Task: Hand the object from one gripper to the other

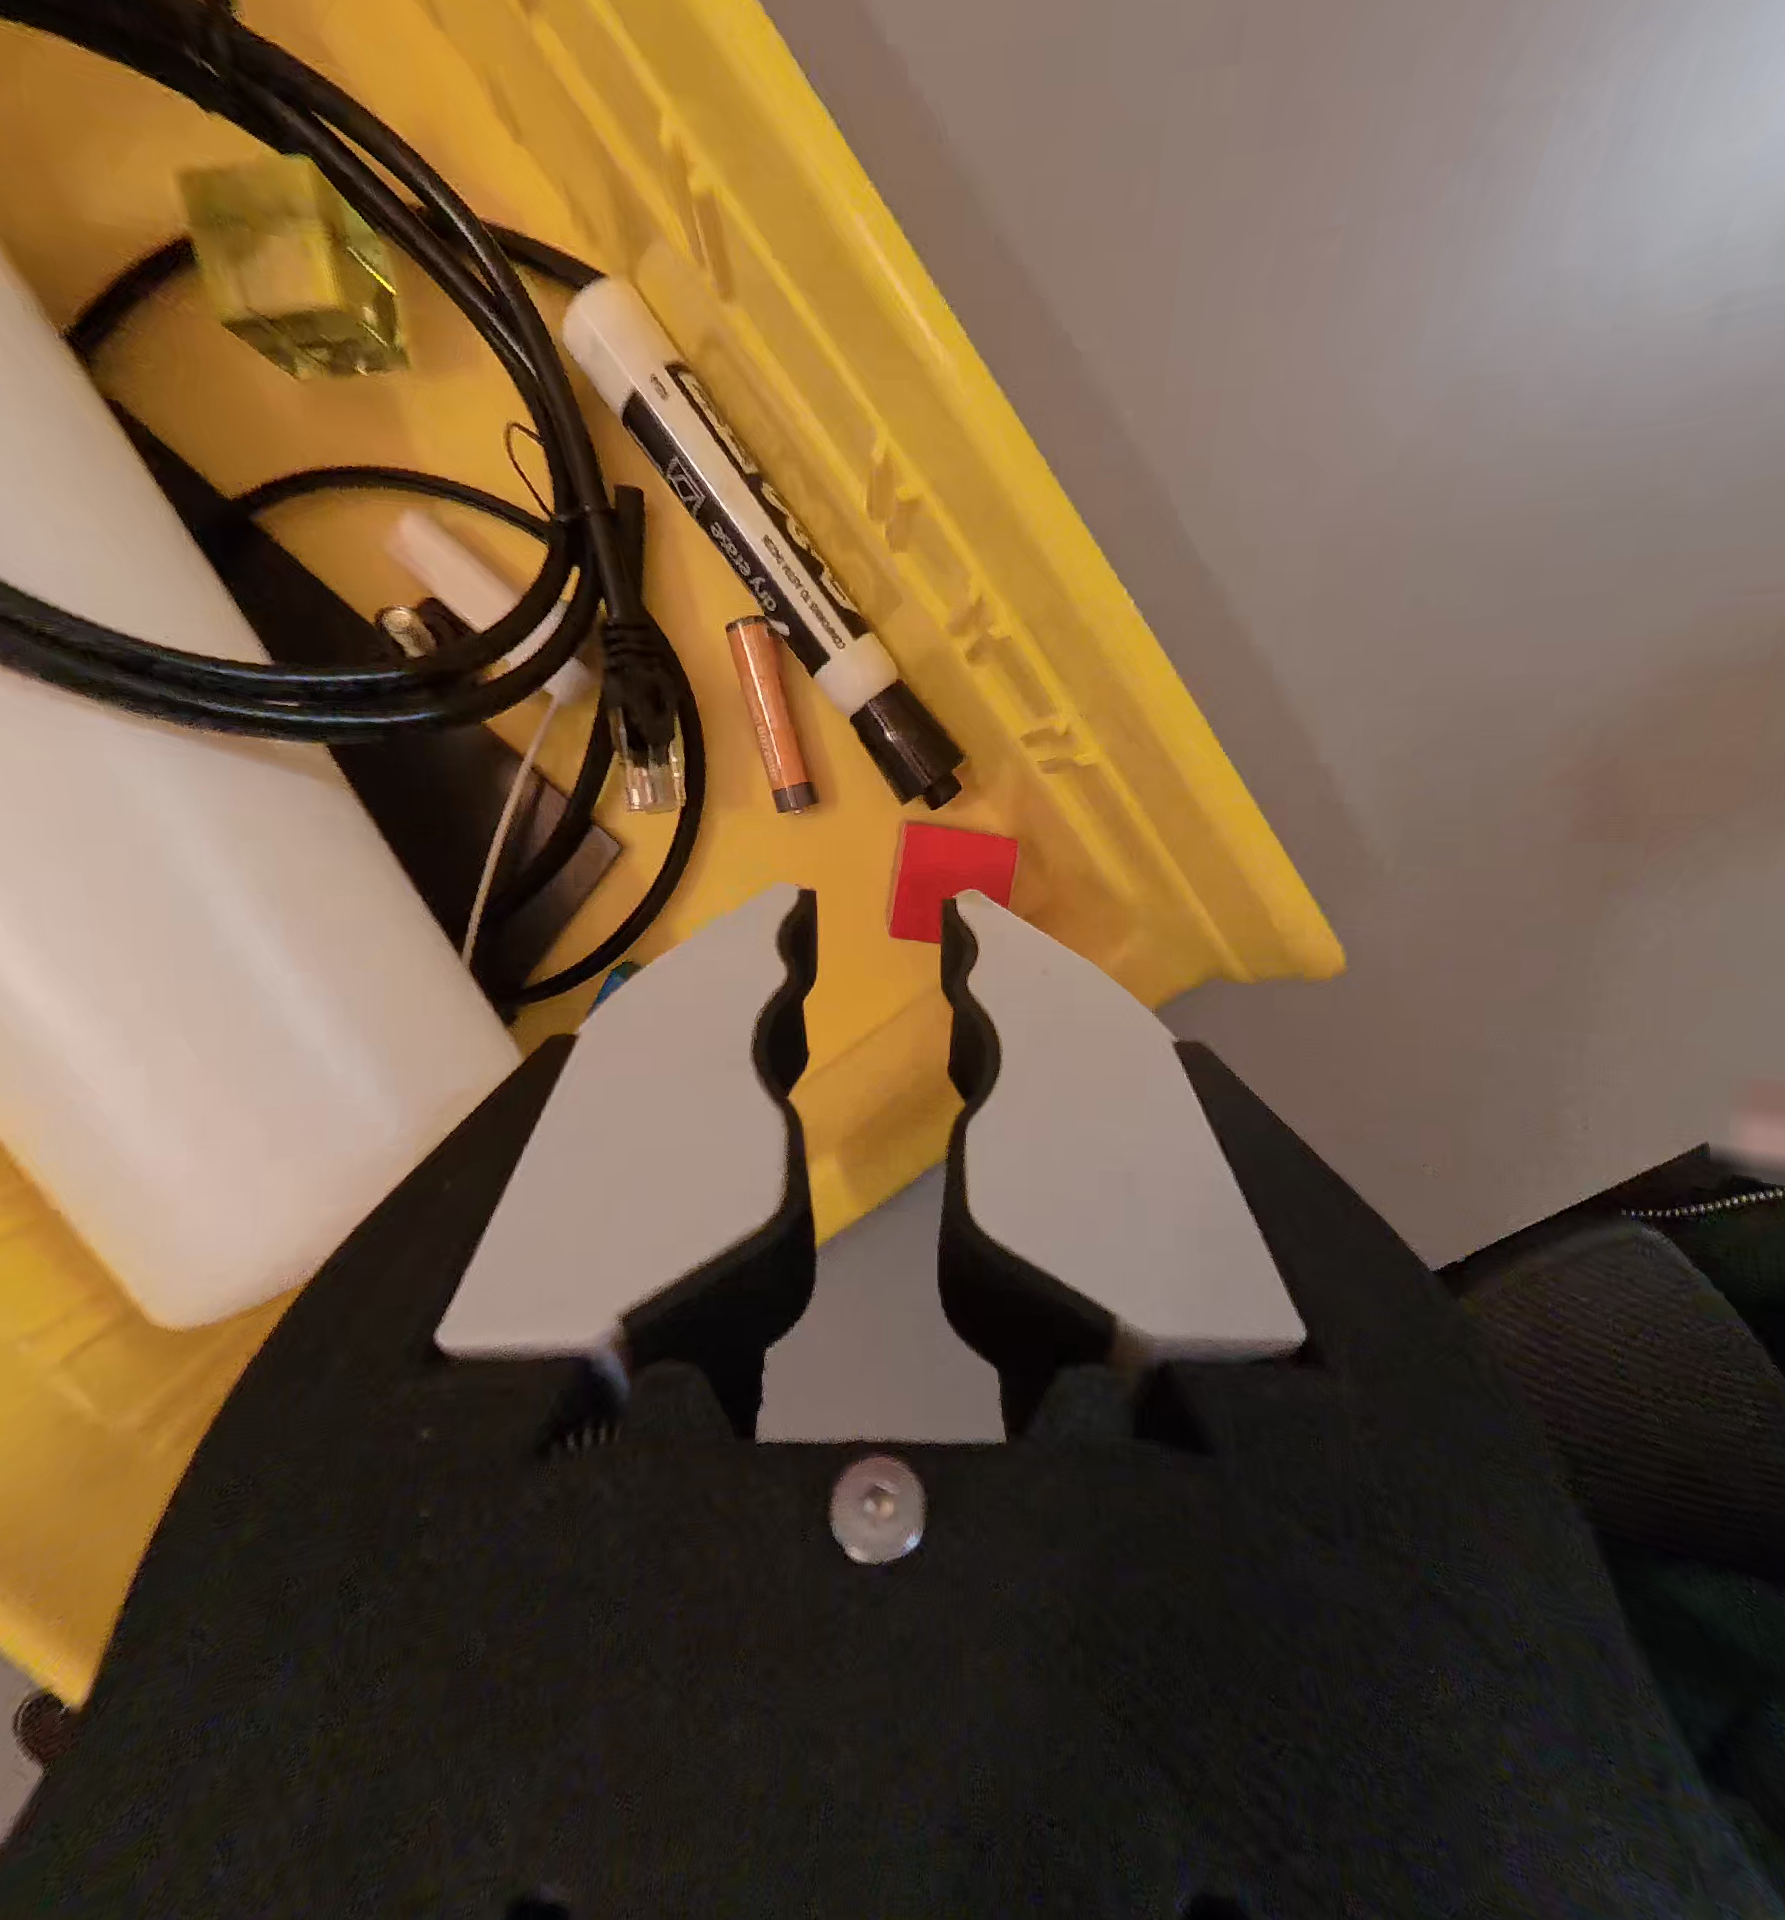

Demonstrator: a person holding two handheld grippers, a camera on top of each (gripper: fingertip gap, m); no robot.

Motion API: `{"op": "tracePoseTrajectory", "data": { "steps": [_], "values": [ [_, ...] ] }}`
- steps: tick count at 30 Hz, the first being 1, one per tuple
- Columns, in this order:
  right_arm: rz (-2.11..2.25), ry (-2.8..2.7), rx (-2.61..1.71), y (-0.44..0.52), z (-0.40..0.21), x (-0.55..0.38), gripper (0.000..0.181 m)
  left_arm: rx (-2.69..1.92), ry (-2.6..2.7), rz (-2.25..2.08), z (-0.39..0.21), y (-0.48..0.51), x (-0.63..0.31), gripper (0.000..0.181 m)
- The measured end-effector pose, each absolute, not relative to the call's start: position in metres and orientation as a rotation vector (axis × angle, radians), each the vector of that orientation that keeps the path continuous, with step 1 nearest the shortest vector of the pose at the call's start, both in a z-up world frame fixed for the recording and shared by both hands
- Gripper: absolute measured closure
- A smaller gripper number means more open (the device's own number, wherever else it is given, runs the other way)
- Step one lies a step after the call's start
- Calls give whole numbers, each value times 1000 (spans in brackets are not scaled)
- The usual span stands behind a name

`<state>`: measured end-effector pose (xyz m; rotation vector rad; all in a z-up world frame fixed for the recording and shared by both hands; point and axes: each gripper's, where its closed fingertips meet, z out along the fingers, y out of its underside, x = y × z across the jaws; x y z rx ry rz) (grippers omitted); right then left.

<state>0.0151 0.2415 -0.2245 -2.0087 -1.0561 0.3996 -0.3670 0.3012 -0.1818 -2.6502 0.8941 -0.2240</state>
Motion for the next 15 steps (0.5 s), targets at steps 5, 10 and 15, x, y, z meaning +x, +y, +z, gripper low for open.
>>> {"op": "tracePoseTrajectory", "data": {
  "steps": [5,10,15],
  "values": [
    [544,-961,-2010,239,-214,10,147,-2729,973,-299,-198,290,-355,148],
    [624,-899,-2007,241,-208,14,149,-2804,988,-250,-212,291,-359,146],
    [658,-873,-1989,241,-203,15,150,-2835,961,-313,-214,294,-354,146]
  ]
}}
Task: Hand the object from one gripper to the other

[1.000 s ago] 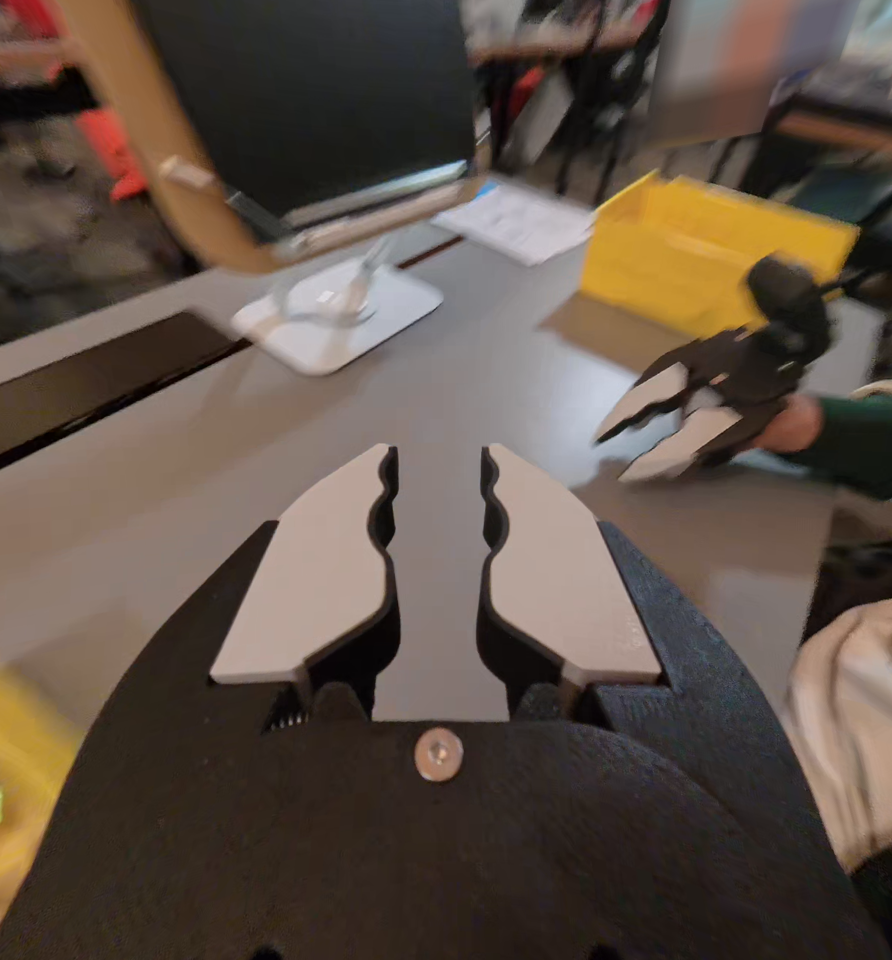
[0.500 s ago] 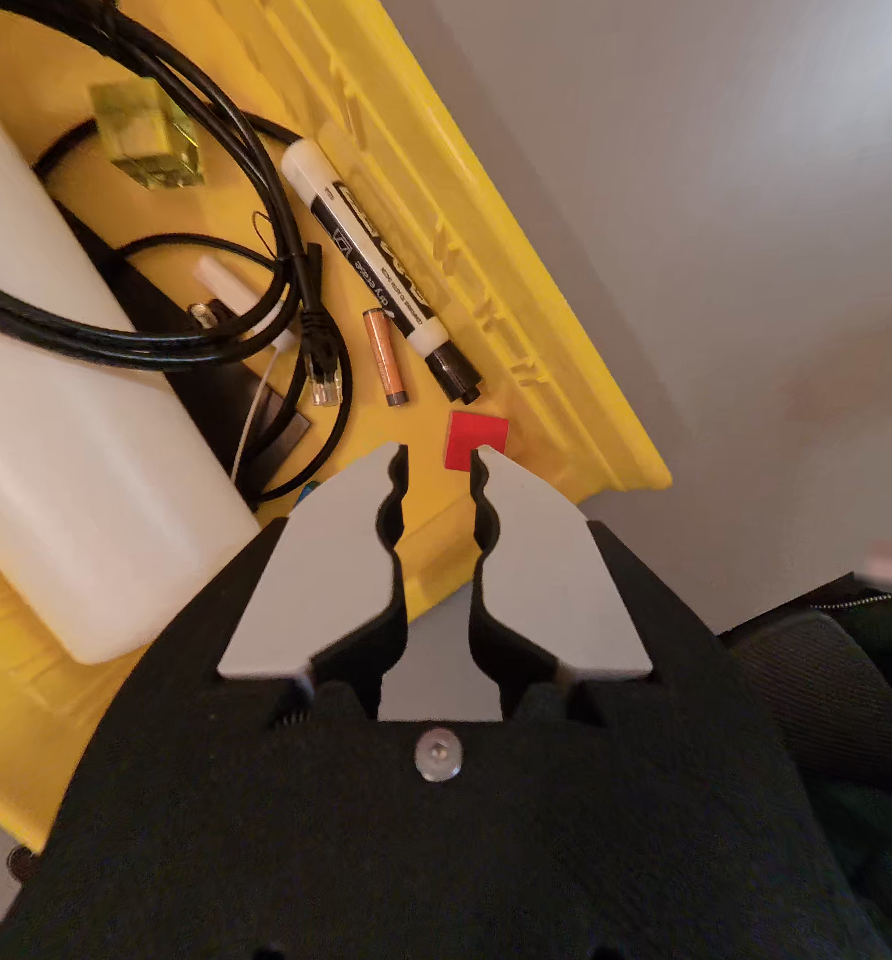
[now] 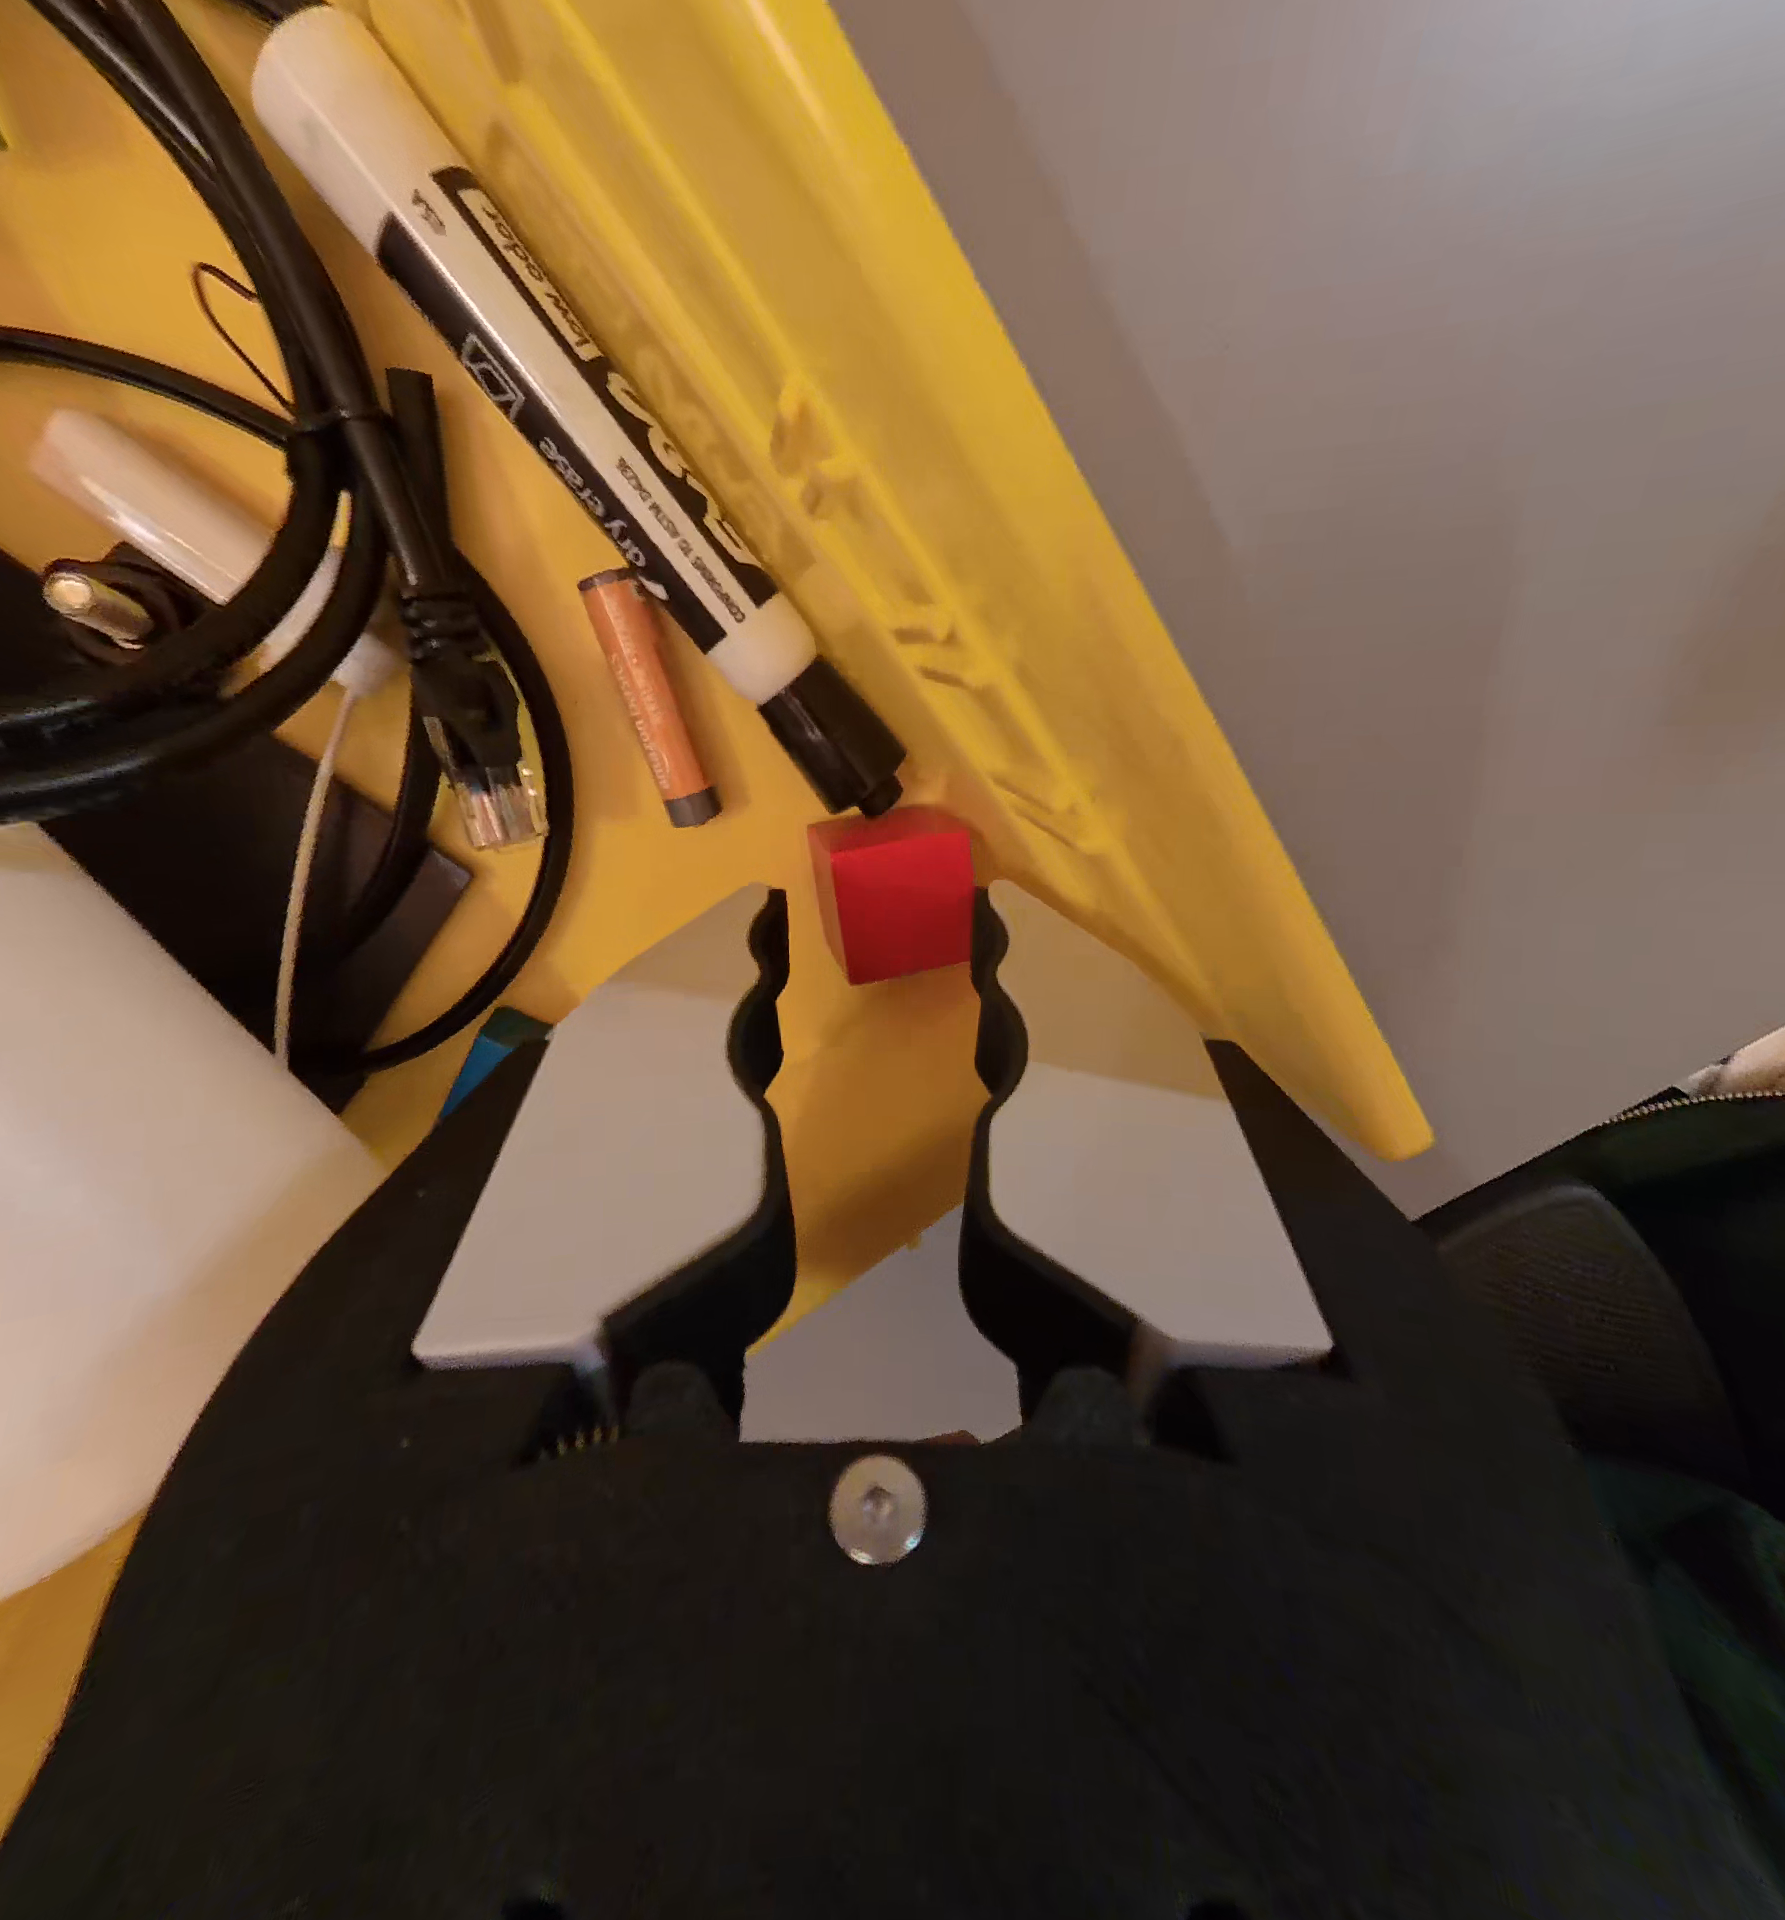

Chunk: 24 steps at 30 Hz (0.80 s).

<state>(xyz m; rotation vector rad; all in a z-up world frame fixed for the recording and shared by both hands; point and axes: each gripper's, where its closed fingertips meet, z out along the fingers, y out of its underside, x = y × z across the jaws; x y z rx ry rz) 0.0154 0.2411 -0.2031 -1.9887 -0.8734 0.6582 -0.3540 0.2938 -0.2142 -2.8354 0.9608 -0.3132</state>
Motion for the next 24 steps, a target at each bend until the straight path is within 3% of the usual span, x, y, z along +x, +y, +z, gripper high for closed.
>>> {"op": "tracePoseTrajectory", "data": {
  "steps": [20,22,24],
  "values": [
    [630,-897,-1997,240,-206,12,151,-2841,943,-309,-218,297,-354,148],
    [631,-897,-1996,240,-206,12,151,-2818,946,-297,-213,299,-355,157],
    [632,-898,-1994,240,-206,12,151,-2767,938,-270,-204,304,-358,179]
  ]
}}
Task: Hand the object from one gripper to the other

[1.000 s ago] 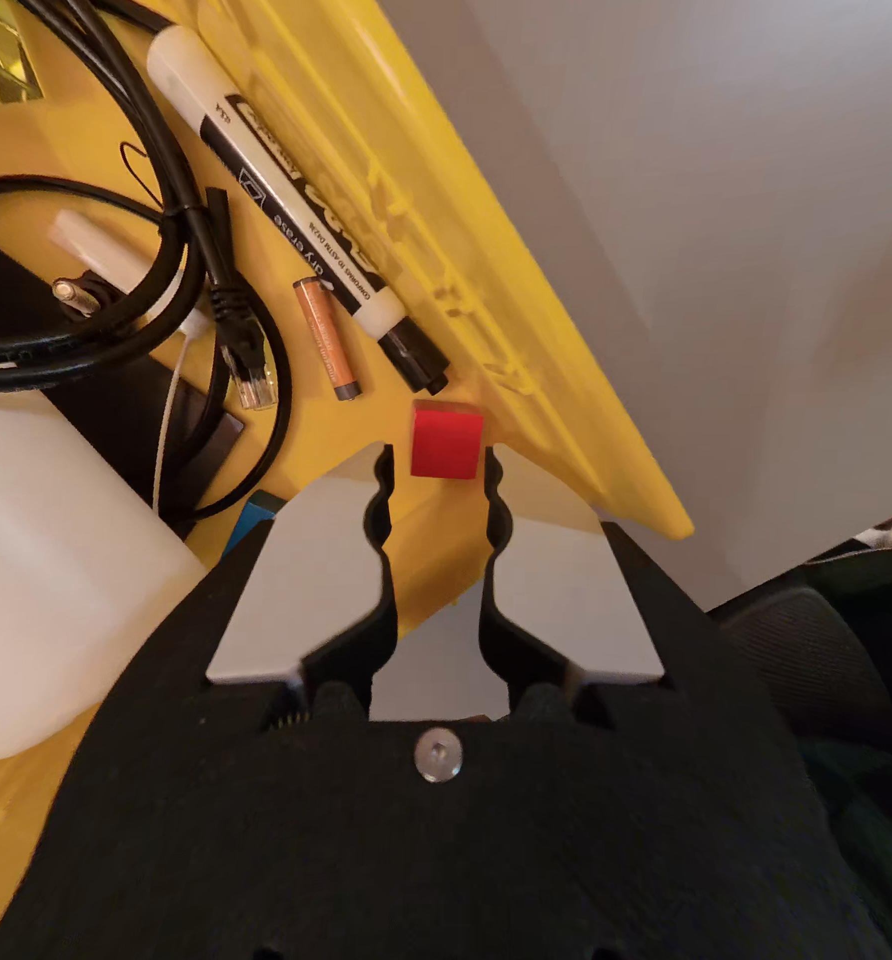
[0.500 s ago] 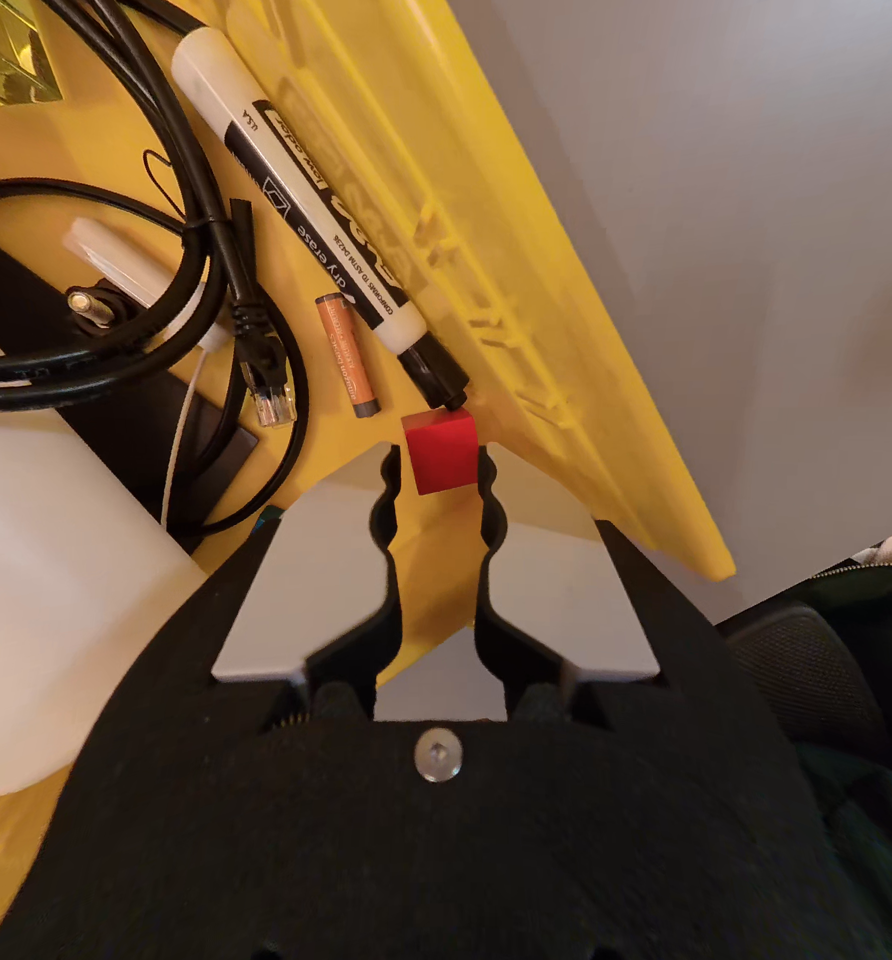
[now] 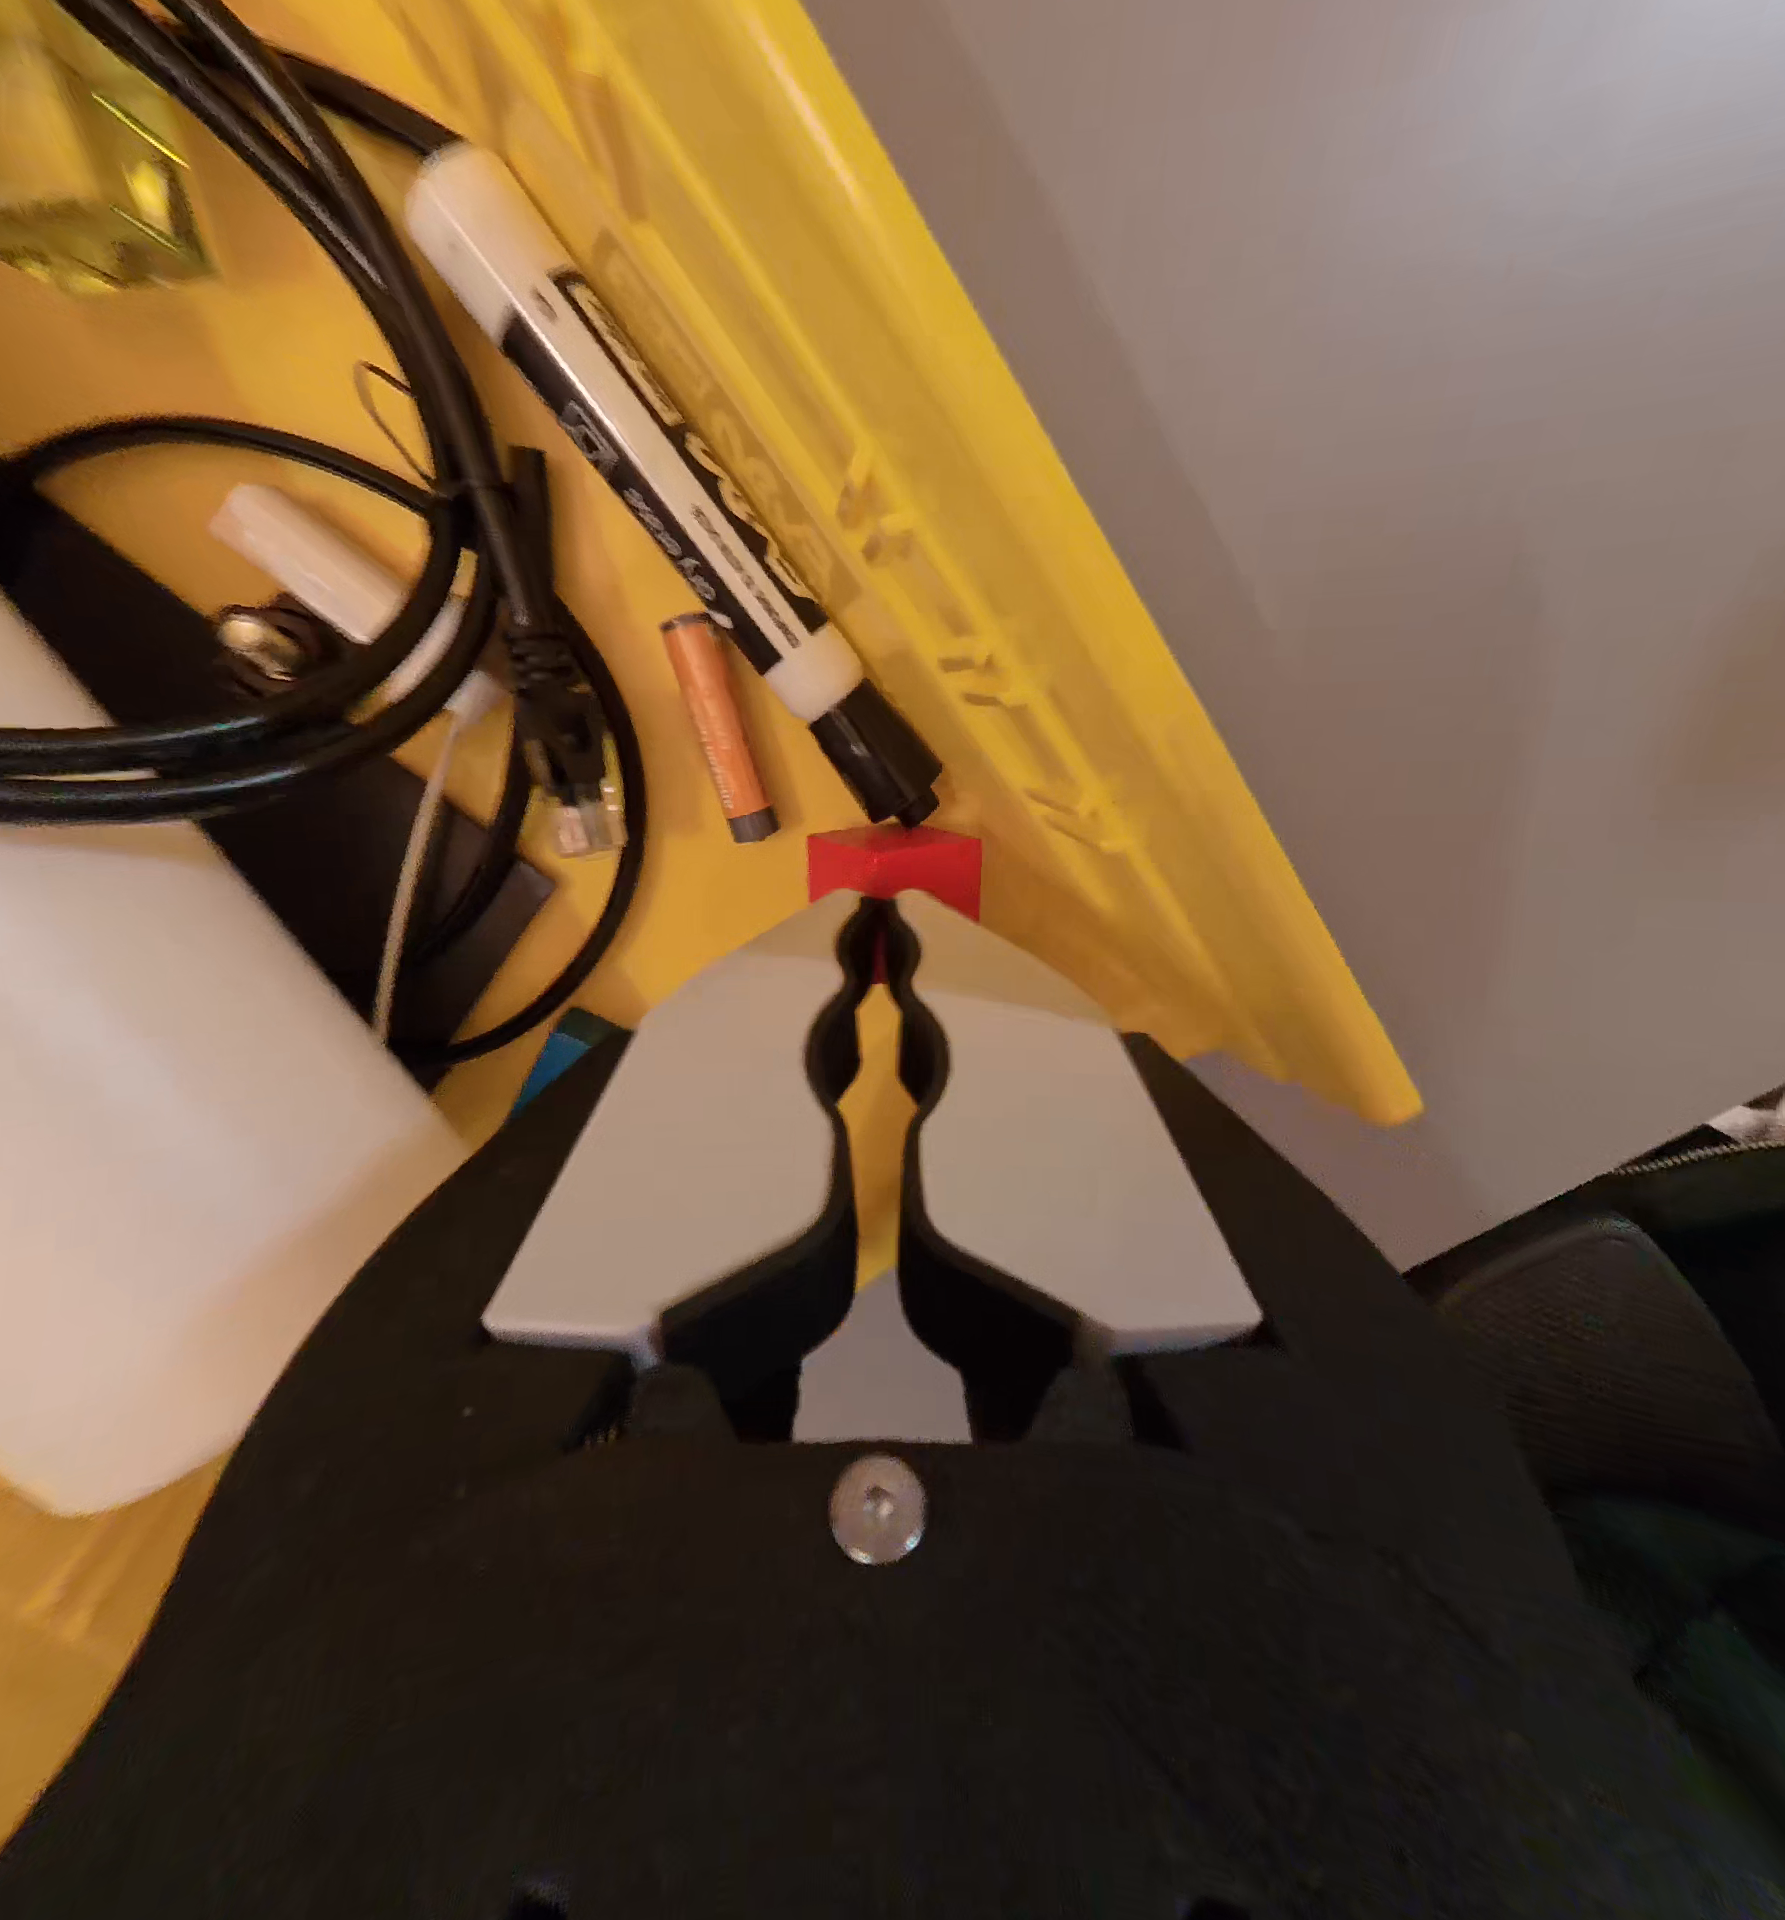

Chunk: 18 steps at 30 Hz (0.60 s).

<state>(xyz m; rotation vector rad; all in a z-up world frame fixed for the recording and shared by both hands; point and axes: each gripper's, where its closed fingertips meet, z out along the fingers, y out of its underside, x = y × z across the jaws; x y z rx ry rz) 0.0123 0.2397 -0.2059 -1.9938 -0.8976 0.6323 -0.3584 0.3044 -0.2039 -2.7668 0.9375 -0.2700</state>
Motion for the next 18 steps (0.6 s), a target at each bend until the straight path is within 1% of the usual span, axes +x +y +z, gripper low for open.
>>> {"op": "tracePoseTrajectory", "data": {
  "steps": [3,6,7,10,12,18],
  "values": [
    [632,-898,-1995,240,-206,12,151,-2698,907,-275,-191,309,-362,180],
    [630,-902,-1997,240,-207,12,151,-2719,901,-258,-193,306,-368,180],
    [628,-903,-1997,240,-207,12,151,-2725,906,-256,-195,306,-368,178],
    [625,-907,-1996,239,-207,12,151,-2731,930,-280,-202,305,-363,160],
    [623,-909,-1997,239,-207,12,151,-2747,958,-271,-207,304,-362,153],
    [623,-915,-1999,239,-208,11,151,-2777,989,-178,-214,306,-365,153]
  ]
}}
